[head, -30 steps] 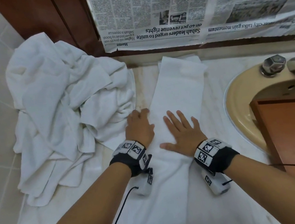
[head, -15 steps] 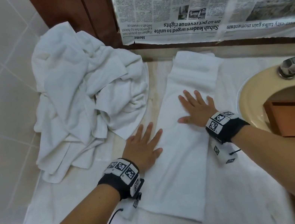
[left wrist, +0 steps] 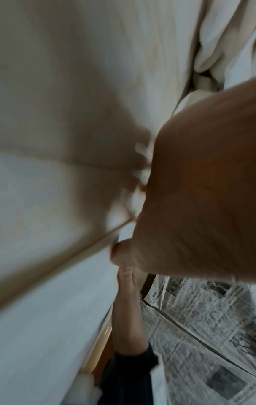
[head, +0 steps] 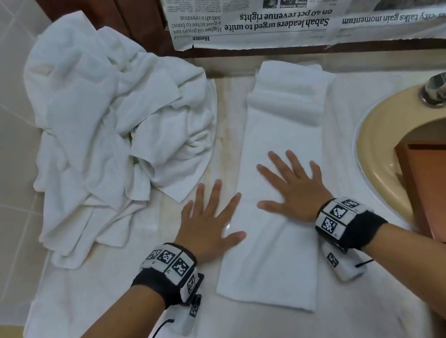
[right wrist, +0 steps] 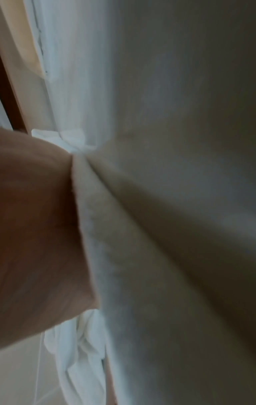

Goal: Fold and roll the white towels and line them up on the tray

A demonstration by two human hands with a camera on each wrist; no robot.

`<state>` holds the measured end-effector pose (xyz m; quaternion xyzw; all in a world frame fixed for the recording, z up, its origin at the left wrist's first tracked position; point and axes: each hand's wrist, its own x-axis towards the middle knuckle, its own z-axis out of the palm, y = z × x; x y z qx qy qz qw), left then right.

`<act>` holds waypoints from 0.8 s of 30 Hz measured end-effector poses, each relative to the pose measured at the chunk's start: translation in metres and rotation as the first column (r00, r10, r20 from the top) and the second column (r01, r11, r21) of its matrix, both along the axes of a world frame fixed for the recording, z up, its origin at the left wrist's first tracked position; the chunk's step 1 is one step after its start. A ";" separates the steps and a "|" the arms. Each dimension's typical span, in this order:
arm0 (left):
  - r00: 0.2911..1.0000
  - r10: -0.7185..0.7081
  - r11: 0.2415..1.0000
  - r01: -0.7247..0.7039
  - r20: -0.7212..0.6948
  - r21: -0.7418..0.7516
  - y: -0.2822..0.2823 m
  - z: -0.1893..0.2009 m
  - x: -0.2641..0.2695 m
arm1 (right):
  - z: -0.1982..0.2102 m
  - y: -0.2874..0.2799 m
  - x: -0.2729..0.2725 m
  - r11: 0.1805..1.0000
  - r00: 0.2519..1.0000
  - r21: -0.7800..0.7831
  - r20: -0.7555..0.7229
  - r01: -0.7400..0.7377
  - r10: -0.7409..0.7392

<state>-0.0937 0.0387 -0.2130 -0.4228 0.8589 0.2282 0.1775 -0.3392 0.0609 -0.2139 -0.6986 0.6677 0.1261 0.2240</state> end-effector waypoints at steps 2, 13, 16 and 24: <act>1.000 0.017 1.000 -0.017 -0.004 0.009 0.000 0.001 -0.003 | 0.000 -0.016 -0.008 1.000 1.000 0.015 -0.003 0.003 -0.003; 0.982 0.140 0.990 -0.135 -0.129 0.049 0.019 -0.004 0.018 | 0.008 0.048 0.033 0.914 0.896 -0.170 0.327 0.368 -0.300; 0.972 0.162 0.987 -0.157 -0.170 0.041 0.030 -0.005 0.027 | -0.004 0.096 0.041 0.771 0.814 -0.359 0.476 0.526 -0.333; 0.951 0.157 0.987 -0.159 -0.265 0.012 0.058 -0.010 0.052 | -0.004 0.146 0.056 0.609 0.642 -0.291 0.581 0.737 -0.500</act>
